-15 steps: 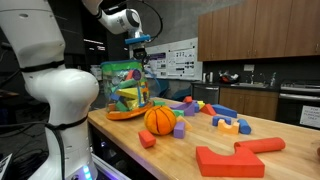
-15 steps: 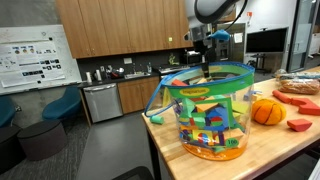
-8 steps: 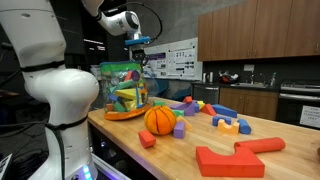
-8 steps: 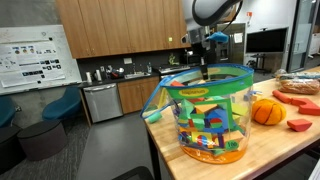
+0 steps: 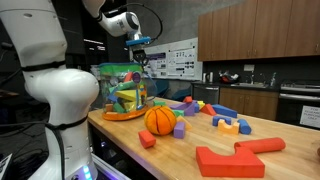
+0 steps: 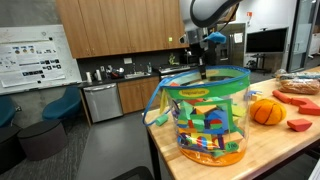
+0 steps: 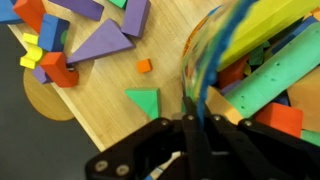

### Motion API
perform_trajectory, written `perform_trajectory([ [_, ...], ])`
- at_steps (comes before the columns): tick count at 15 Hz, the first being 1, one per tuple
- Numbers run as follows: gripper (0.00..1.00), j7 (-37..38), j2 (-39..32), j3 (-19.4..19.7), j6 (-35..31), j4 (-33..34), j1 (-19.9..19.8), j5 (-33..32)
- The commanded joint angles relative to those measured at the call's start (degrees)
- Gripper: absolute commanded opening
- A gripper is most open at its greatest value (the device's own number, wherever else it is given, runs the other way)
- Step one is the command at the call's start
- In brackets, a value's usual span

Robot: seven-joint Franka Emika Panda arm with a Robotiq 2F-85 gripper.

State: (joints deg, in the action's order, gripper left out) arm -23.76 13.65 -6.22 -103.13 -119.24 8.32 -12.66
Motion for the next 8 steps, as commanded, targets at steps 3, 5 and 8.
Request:
perform_trajectory([
  [3,0.25,2.0,0.1,1.2,-0.2,0.5,-1.3,-1.7],
  [5,0.40,2.1,0.1,2.0,-0.6,0.6,-2.1,-1.8],
  [8,0.43,2.3,0.1,2.2,-0.7,0.7,-2.2,-1.8],
])
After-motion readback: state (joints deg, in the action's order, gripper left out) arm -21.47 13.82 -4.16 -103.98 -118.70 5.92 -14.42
